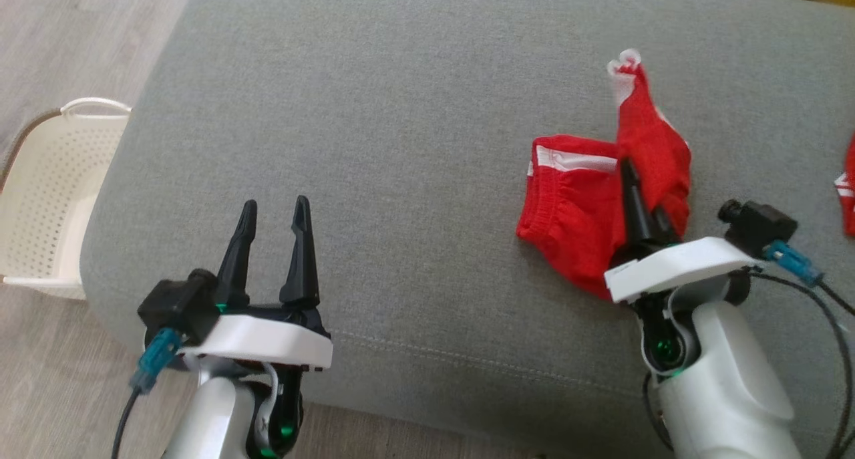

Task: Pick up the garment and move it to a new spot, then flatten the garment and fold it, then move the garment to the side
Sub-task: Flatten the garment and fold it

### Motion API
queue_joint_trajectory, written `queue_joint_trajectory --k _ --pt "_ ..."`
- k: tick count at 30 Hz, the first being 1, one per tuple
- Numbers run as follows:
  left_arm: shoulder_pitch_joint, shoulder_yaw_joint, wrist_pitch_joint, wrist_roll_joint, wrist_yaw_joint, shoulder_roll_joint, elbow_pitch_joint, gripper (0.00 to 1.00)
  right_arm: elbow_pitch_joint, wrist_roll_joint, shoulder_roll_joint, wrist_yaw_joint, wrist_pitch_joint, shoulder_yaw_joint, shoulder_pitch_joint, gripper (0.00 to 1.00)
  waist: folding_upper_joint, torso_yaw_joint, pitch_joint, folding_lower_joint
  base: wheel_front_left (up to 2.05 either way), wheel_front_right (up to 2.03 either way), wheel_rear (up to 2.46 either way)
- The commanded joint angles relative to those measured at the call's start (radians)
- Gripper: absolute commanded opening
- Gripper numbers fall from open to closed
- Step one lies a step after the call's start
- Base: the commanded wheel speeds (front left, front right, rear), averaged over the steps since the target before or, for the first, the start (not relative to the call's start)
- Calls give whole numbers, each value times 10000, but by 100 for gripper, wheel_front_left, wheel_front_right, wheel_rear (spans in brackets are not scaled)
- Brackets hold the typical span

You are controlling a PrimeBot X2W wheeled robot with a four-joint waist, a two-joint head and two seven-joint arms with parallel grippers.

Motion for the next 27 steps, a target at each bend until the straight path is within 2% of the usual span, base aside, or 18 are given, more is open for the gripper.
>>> queue_joint_trajectory --k 1,9,10,11,19,27 --pt "-125 314 -122 -3 -47 39 -318 100 -199 -99 77 71 -9 410 -144 0 0 50 49 0 0 0 0" --pt "-153 222 -122 -35 -19 39 -321 100 511 -476 77 71 90 1357 -283 0 0 185 252 0 0 0 0" --pt "-155 213 -122 -38 -13 39 -320 100 577 -601 77 71 93 1540 -305 27 0 196 266 0 0 0 0" --pt "-159 206 -122 -43 -7 39 -316 100 624 -668 77 71 106 1732 -316 100 0 207 278 0 0 0 0" --pt "-175 222 -122 -63 8 39 -266 100 670 -648 77 71 346 3096 -197 100 0 197 277 0 0 0 0" --pt "-183 243 -122 -110 61 39 -246 100 715 624 77 71 1569 3958 0 100 0 5 227 0 0 0 0"
